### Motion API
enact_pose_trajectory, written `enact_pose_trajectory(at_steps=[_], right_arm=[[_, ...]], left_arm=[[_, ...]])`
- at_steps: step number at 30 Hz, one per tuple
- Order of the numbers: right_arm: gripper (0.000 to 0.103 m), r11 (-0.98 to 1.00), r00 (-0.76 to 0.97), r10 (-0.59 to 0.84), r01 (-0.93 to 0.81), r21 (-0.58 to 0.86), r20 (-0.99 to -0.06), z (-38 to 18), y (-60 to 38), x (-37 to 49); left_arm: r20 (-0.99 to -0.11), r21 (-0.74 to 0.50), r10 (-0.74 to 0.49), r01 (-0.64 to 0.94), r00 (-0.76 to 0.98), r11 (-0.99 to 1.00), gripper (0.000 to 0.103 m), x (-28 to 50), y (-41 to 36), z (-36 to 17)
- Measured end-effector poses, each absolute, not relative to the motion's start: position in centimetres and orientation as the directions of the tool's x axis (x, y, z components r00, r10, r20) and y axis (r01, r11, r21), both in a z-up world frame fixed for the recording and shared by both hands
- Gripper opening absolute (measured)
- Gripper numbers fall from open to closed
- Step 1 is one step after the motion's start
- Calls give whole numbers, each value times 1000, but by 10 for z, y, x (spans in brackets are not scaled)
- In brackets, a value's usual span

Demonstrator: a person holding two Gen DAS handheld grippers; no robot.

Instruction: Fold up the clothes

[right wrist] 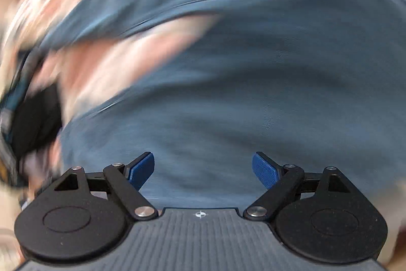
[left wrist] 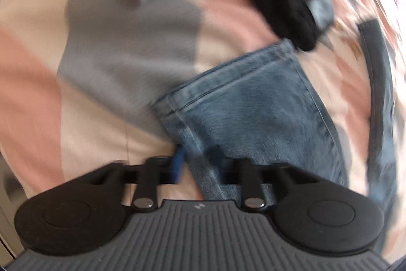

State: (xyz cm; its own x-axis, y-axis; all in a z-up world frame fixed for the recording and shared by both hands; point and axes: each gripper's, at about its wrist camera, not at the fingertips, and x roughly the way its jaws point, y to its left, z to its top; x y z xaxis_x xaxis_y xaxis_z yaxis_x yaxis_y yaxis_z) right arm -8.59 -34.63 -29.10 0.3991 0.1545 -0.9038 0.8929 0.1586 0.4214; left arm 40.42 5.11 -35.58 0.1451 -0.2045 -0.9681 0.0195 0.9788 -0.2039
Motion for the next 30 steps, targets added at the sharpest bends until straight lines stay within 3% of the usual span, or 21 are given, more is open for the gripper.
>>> enact_pose_trajectory(at_steps=[2,5,7,9,13,17,19,20,22,23,24,27,30], right_arm=[[80,-23,400,24,916,400,-916,-287,-357,-155],[79,-267,364,-196,874,407,-911,-281,-369,-255],[79,-369,316,-303,831,416,-899,-280,-380,-312],[78,-437,280,-381,785,438,-881,-283,-391,-358],[66,-505,298,-474,679,533,-828,-307,-412,-414],[66,-506,326,-454,672,541,-829,-337,-437,-430],[65,-466,361,-439,691,552,-823,-349,-446,-429],[65,-447,376,-433,700,557,-819,-354,-452,-428],[64,-422,406,-424,703,573,-810,-360,-459,-422],[64,-423,404,-417,706,568,-814,-360,-461,-420],[60,-429,394,-406,714,553,-824,-359,-463,-419],[16,-430,365,-378,744,511,-851,-350,-467,-423],[12,-369,374,-400,770,520,-837,-325,-467,-429]], left_arm=[[-973,-161,-168,54,156,985,20,401,43,-353],[-982,-99,-100,12,159,995,50,394,38,-354],[-982,-95,-88,-31,169,995,56,387,39,-355],[-980,-96,-83,-62,183,994,60,376,37,-356],[-968,-93,-70,-84,240,992,60,356,29,-359],[-953,-113,-83,-89,292,990,60,346,28,-361],[-946,-135,-100,-92,309,987,59,345,34,-362],[-943,-152,-114,-99,313,983,53,344,35,-362],[-930,-212,-169,-101,326,972,28,341,39,-359],[-923,-237,-192,-97,334,967,10,342,43,-357],[-919,-237,-191,-97,345,967,9,340,42,-354],[-906,-214,-178,-52,384,975,7,334,37,-337],[-877,-264,-230,-22,422,964,7,324,46,-310]])
